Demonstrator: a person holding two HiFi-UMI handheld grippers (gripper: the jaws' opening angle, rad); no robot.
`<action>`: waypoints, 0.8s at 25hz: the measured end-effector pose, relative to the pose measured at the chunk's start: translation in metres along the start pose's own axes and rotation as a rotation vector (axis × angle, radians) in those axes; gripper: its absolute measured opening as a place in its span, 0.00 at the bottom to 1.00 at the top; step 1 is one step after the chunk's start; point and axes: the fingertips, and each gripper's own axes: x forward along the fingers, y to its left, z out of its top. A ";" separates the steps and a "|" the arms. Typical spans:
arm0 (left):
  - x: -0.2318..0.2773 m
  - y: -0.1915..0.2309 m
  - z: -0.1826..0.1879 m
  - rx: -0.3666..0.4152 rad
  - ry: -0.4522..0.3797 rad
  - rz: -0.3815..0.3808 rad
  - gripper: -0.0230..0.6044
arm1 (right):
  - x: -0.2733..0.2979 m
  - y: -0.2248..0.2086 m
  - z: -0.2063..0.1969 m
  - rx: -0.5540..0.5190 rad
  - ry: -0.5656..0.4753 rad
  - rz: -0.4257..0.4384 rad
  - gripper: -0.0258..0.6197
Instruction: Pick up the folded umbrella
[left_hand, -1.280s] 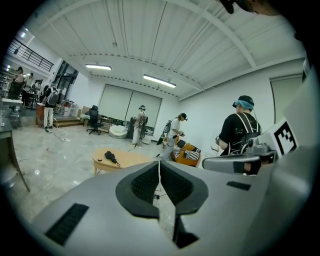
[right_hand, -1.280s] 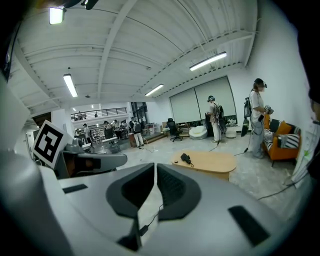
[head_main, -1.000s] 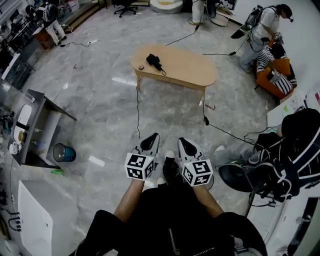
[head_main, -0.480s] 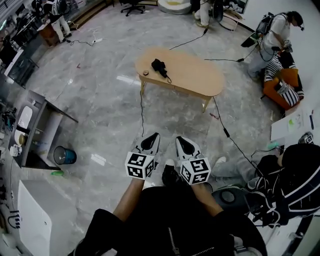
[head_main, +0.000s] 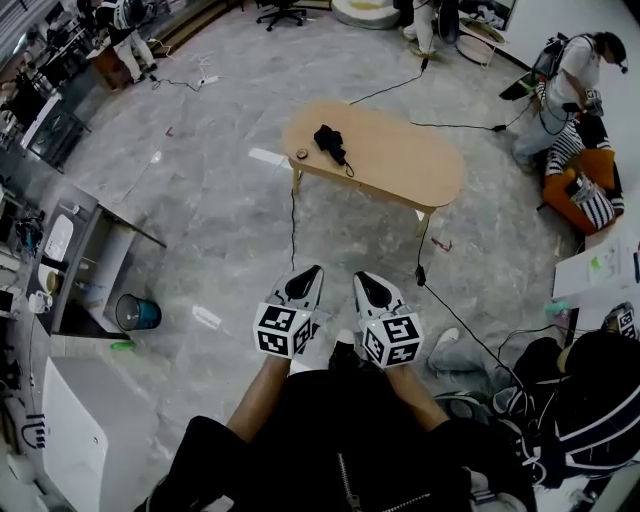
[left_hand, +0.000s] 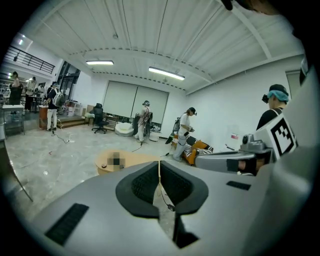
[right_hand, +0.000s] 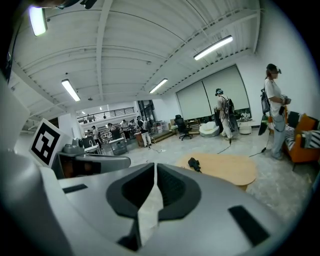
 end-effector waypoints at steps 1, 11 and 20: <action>0.004 0.002 0.001 -0.001 0.001 0.003 0.07 | 0.004 -0.003 0.002 0.000 0.000 0.005 0.06; 0.036 0.012 0.008 -0.003 0.004 0.036 0.07 | 0.030 -0.031 0.010 -0.012 0.019 0.037 0.06; 0.053 0.016 0.013 -0.018 -0.001 0.039 0.07 | 0.045 -0.038 0.006 -0.001 0.043 0.053 0.06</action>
